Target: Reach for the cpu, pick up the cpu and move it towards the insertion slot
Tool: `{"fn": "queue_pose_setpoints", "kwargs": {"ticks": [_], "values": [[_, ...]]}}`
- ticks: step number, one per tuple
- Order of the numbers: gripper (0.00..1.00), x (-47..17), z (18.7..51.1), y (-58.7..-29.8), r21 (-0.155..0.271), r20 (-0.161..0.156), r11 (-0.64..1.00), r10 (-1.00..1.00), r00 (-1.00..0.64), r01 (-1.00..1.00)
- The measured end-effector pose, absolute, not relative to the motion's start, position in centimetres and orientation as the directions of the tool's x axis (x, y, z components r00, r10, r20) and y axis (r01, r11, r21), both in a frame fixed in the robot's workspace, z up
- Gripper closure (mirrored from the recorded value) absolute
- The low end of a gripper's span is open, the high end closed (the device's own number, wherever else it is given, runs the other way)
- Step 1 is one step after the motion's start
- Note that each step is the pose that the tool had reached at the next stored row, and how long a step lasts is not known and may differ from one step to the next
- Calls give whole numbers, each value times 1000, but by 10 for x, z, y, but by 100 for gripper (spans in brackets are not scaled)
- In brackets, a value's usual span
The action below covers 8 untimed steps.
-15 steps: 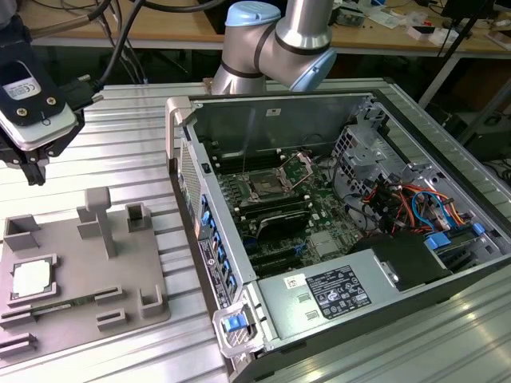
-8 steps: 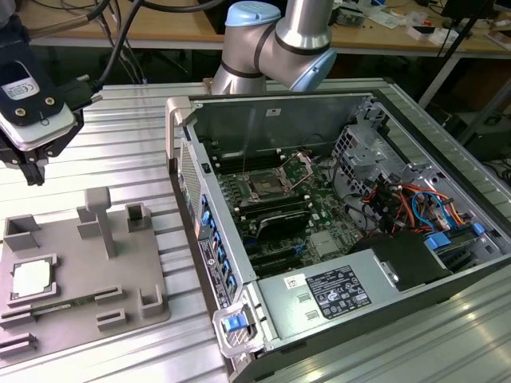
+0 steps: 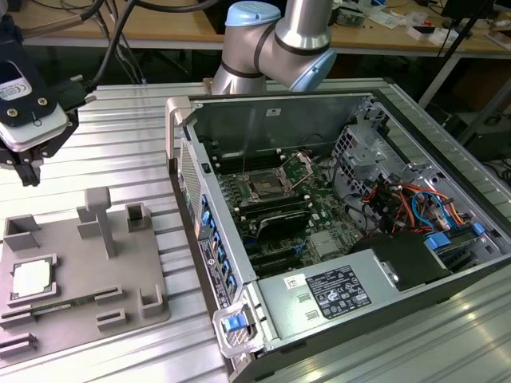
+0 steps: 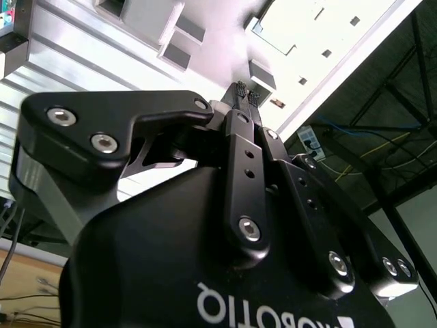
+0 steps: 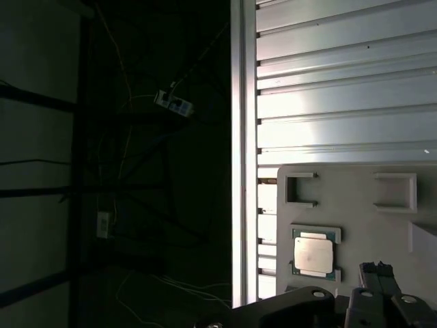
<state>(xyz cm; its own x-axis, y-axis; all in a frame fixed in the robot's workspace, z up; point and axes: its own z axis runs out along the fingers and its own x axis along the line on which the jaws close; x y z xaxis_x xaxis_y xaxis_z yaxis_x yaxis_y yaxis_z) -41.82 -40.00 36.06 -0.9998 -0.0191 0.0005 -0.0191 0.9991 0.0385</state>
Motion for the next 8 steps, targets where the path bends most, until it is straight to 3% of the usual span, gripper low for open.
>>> {"fn": "queue_pose_setpoints", "kwargs": {"ticks": [8], "values": [[89, -423, 361, -400, 39, 0, 999, -19, -1000, -19]]}}
